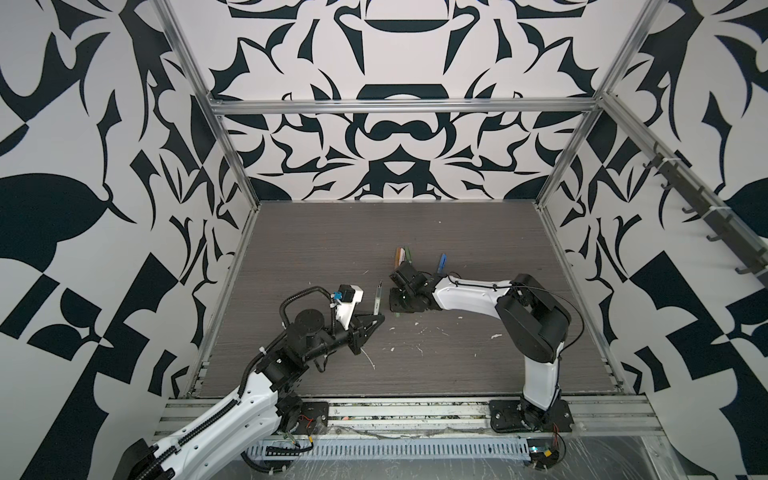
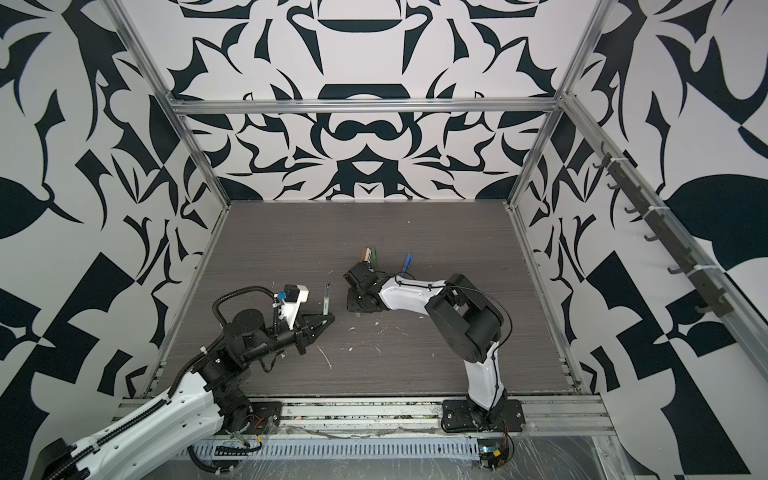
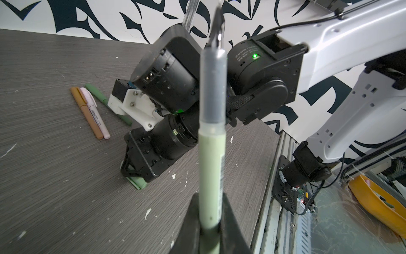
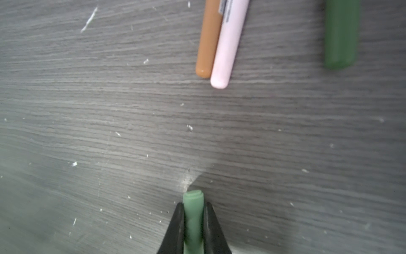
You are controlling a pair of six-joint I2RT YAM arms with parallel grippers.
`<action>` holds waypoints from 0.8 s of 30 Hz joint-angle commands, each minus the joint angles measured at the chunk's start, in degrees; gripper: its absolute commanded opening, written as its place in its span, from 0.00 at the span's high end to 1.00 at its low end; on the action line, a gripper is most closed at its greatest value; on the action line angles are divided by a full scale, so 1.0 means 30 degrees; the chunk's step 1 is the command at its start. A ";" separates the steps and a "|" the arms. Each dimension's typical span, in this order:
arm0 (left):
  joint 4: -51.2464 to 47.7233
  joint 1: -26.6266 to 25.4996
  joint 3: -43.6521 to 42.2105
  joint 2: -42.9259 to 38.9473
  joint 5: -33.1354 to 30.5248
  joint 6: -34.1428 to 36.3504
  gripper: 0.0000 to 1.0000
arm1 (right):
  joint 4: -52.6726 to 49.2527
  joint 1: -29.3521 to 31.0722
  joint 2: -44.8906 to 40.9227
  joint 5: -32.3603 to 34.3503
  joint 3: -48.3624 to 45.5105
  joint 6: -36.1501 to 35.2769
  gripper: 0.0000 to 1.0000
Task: Insert the pens into the pen caps
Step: 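Lift the cap with the right gripper and bring it above the pen nib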
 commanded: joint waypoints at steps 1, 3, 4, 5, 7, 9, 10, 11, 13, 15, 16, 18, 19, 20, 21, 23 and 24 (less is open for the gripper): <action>-0.0109 0.0012 -0.0168 -0.0311 -0.0091 0.0253 0.96 | -0.0974 0.0145 -0.0590 -0.0482 -0.0795 -0.0383 0.89; -0.0075 0.0022 -0.0193 -0.0333 -0.0170 0.0257 0.96 | -0.0638 0.0146 -0.1389 -0.0267 -0.1132 -0.0541 0.89; -0.0071 0.0012 -0.0180 -0.0335 -0.0262 0.0226 0.96 | -0.0390 0.0142 -0.1934 -0.0098 -0.1392 -0.0663 0.90; -0.0011 0.0025 -0.0223 -0.0313 -0.0299 0.0238 0.96 | 0.0067 0.0136 -0.2459 -0.0007 -0.1665 -0.0757 0.90; 0.0260 0.0022 -0.0306 -0.0242 -0.0505 0.0164 0.96 | 0.1176 0.0124 -0.4084 0.0568 -0.2691 -0.1130 0.91; 0.0684 0.0020 -0.0413 -0.0102 -0.0697 0.0049 0.97 | 0.2630 0.0137 -0.5833 0.1046 -0.3775 -0.1558 0.91; 0.0901 0.0002 -0.0484 -0.0037 -0.0782 -0.0056 0.97 | 0.3490 0.0167 -0.6801 0.1327 -0.4370 -0.1701 0.92; 0.1107 0.0009 -0.0496 -0.0032 -0.0858 -0.0122 0.97 | 0.4320 0.0161 -0.7650 0.1540 -0.4984 -0.1886 0.92; 0.1510 0.0020 -0.0490 0.0134 -0.1004 -0.0267 0.97 | 0.6355 0.0175 -0.9463 0.2069 -0.6145 -0.2382 0.92; 0.1834 0.0011 -0.0406 0.0368 -0.0985 -0.0321 0.97 | 0.7712 0.0205 -1.0817 0.2283 -0.6712 -0.3057 0.92; 0.1967 0.0017 -0.0352 0.0529 -0.0907 -0.0365 0.97 | 0.8145 0.0223 -1.1403 0.2331 -0.6829 -0.3377 0.92; 0.2144 0.0024 -0.0086 0.0920 -0.0737 -0.0442 0.97 | 0.9044 0.0291 -1.2354 0.2440 -0.6872 -0.4013 0.92; 0.2208 0.0018 0.0074 0.1130 -0.0563 -0.0457 0.97 | 0.9383 0.0320 -1.2828 0.2575 -0.6828 -0.4317 0.92; 0.2280 0.0003 0.0205 0.1321 -0.0460 -0.0482 0.97 | 0.9589 0.0337 -1.3200 0.2674 -0.6723 -0.4584 0.92; 0.2392 0.0014 0.0345 0.1548 -0.0290 -0.0561 0.97 | 0.9746 0.0351 -1.3601 0.2783 -0.6568 -0.4908 0.92; 0.2733 -0.0008 0.0498 0.1956 -0.0016 -0.0795 0.98 | 0.9824 0.0394 -1.4193 0.2913 -0.6164 -0.5549 0.92; 0.2930 0.0007 0.0534 0.2148 0.0116 -0.0918 0.98 | 0.9810 0.0404 -1.4465 0.2864 -0.5904 -0.5928 0.92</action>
